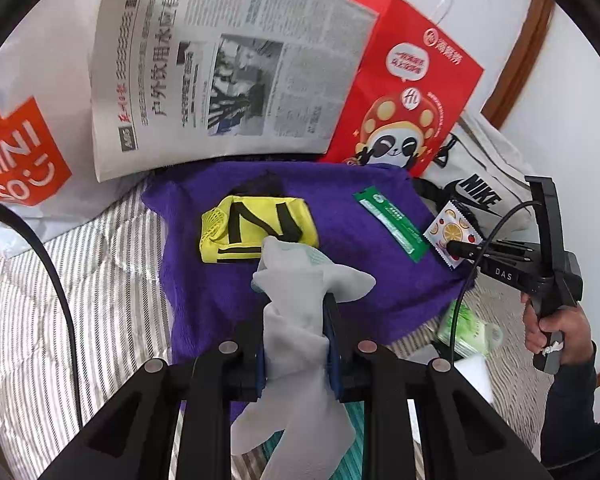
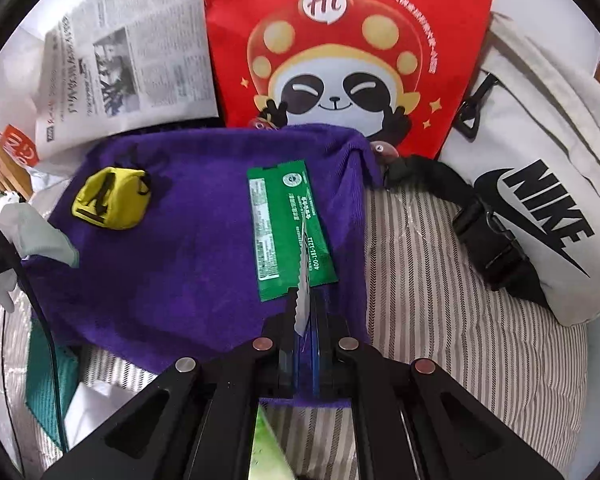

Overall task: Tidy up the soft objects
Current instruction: 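Carry the sauce packet and the glove toward the purple towel with both tools, then release the sauce packet onto the towel with the right tool while the left tool lowers the glove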

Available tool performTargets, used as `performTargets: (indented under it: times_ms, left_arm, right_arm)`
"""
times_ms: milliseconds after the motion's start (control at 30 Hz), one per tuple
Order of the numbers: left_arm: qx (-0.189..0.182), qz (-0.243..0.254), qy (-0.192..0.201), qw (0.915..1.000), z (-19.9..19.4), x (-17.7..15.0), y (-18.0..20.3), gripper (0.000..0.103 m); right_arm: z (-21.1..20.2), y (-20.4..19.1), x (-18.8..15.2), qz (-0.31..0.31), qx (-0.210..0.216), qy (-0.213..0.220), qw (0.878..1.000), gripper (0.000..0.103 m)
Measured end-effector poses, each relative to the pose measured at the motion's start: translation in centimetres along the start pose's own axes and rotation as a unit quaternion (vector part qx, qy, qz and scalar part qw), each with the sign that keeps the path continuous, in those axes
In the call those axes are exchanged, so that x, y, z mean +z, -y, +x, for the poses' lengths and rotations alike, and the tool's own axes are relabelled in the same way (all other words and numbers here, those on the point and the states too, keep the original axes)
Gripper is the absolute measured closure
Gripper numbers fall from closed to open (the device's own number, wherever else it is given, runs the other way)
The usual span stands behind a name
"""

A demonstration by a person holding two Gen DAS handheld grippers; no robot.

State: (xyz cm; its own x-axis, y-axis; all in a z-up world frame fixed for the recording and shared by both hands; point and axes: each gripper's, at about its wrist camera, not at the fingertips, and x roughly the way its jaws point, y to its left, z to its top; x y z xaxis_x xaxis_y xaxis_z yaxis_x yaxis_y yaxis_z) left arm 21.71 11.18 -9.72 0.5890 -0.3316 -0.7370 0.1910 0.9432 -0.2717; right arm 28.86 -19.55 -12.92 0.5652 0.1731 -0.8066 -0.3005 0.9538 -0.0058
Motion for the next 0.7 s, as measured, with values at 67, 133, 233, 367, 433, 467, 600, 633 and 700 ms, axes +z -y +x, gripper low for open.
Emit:
performTargets:
  times_ms: [67, 133, 233, 367, 433, 467, 600, 633, 700]
  left_arm:
    - [-0.001, -0.001, -0.007, 1.0000, 0.9, 0.1, -0.3, 0.081]
    - [0.000, 0.002, -0.016, 0.9999, 1.9, 0.2, -0.4, 0.081]
    - [0.001, 0.004, -0.030, 0.9995, 3.3, 0.3, -0.6, 0.081]
    - [0.001, 0.004, -0.038, 0.9993, 4.6, 0.5, -0.7, 0.081]
    - [0.011, 0.007, -0.046, 0.9989, 5.3, 0.4, -0.8, 0.081]
    - [0.015, 0.010, -0.050, 0.9986, 5.6, 0.3, -0.8, 0.081]
    - [0.023, 0.009, -0.056, 0.9981, 6.0, -0.1, -0.7, 0.080]
    - [0.023, 0.009, -0.056, 0.9981, 6.0, -0.2, -0.7, 0.079]
    - [0.024, 0.007, -0.057, 0.9980, 5.8, -0.4, -0.7, 0.073]
  right_arm:
    - [0.7, 0.0, 0.1, -0.002, -0.004, -0.006, 1.000, 0.099]
    - [1.3, 0.1, 0.2, -0.003, -0.006, -0.012, 1.000, 0.099]
    - [2.0, 0.1, 0.3, -0.007, -0.009, -0.018, 1.000, 0.099]
    - [2.5, 0.0, 0.4, -0.017, -0.019, -0.020, 0.999, 0.099]
    - [2.6, -0.2, 0.4, -0.020, -0.017, -0.021, 0.999, 0.099]
    - [2.7, -0.3, 0.4, -0.023, -0.018, -0.022, 0.999, 0.099]
    - [2.8, -0.5, 0.5, -0.029, -0.012, -0.022, 0.999, 0.097]
    - [2.8, -0.4, 0.5, -0.028, -0.010, -0.021, 0.999, 0.096]
    - [2.9, -0.4, 0.6, -0.027, -0.004, -0.023, 0.999, 0.095]
